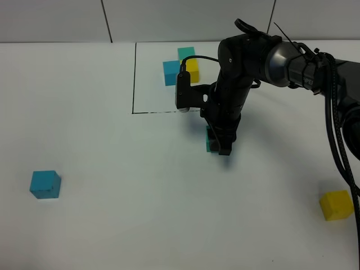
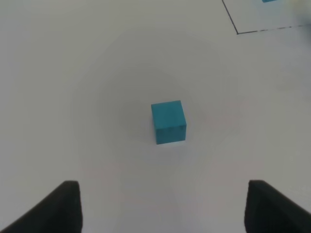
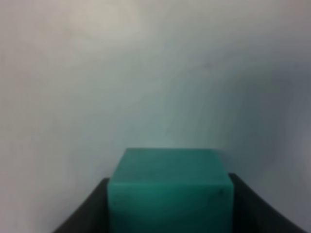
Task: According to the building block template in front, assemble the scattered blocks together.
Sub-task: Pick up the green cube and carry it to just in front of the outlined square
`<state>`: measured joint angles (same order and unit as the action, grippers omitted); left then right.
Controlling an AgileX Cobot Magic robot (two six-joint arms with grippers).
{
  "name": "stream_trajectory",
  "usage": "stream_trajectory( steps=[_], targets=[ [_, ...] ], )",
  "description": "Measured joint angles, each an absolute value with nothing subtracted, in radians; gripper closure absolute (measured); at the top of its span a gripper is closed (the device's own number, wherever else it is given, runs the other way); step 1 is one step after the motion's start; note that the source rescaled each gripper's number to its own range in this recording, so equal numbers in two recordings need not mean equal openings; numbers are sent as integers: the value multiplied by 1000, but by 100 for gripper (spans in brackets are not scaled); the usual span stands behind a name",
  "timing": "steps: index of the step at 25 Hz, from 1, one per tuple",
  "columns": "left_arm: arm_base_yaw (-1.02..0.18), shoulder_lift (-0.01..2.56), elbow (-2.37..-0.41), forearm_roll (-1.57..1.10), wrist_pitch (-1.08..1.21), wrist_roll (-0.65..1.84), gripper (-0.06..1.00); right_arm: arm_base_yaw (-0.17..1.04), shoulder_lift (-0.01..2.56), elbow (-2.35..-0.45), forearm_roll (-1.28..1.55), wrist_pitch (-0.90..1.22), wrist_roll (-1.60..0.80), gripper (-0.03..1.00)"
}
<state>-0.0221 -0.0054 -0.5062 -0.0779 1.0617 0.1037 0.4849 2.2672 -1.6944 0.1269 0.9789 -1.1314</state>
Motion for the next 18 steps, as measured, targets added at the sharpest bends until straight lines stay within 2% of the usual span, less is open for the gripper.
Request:
stream_trajectory(
  steps=[18],
  targets=[
    [-22,-5,-506,-78,1062,103,19,484,2275,-1699,109,981,-1131,93]
  ],
)
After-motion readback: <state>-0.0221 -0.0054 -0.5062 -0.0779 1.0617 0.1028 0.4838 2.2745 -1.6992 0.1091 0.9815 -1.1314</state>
